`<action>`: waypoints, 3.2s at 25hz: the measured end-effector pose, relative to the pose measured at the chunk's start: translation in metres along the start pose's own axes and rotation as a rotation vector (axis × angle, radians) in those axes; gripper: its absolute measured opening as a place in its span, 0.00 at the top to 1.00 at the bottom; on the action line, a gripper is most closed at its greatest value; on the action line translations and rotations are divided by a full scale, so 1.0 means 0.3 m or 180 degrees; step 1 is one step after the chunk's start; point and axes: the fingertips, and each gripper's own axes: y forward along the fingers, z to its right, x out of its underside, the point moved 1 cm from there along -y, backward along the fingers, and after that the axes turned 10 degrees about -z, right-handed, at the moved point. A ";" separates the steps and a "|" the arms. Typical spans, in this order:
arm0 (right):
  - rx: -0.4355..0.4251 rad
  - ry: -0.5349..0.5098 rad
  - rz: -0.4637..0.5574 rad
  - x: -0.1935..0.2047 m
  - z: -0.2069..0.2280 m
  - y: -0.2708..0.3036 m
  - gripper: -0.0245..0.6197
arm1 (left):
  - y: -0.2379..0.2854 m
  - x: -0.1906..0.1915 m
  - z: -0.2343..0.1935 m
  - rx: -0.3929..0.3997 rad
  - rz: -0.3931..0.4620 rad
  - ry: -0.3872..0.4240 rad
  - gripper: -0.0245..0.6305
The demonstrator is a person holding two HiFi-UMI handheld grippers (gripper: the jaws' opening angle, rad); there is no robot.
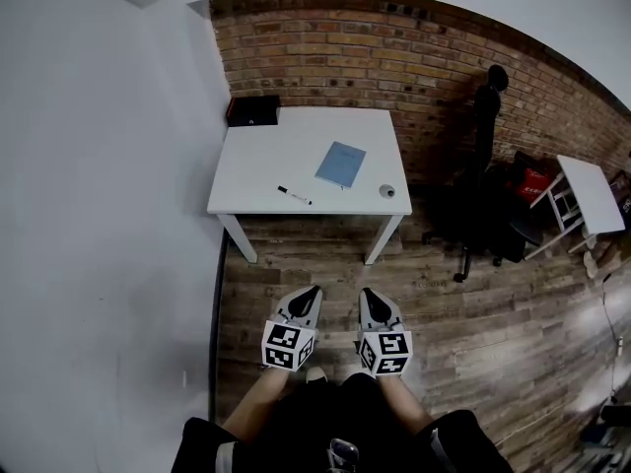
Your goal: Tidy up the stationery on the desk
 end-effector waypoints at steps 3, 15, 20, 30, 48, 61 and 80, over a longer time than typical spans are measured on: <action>0.0027 -0.0016 0.0016 -0.042 -0.008 0.027 0.93 | 0.010 -0.032 -0.048 0.0006 0.0009 -0.0007 0.94; 0.0077 0.0020 -0.0009 -0.075 0.032 0.178 0.93 | 0.130 -0.052 -0.146 0.0068 -0.0068 -0.0029 0.94; 0.0030 0.0021 0.0038 -0.133 0.092 0.311 0.93 | 0.240 -0.096 -0.210 0.0047 -0.0052 0.0003 0.94; -0.0066 0.0078 0.0038 -0.325 0.228 0.625 0.93 | 0.481 -0.282 -0.427 -0.0125 -0.0070 -0.0055 0.94; -0.0186 0.0207 -0.0078 -0.488 0.460 0.977 0.93 | 0.777 -0.468 -0.635 -0.0373 -0.0159 -0.0146 0.94; 0.0019 0.0345 -0.0211 -0.498 0.549 1.143 0.93 | 0.997 -0.529 -0.778 -0.0127 -0.0287 -0.0071 0.94; 0.0494 0.0714 -0.0413 -0.574 0.635 1.495 0.92 | 1.393 -0.621 -1.064 0.0582 -0.0751 0.0398 0.93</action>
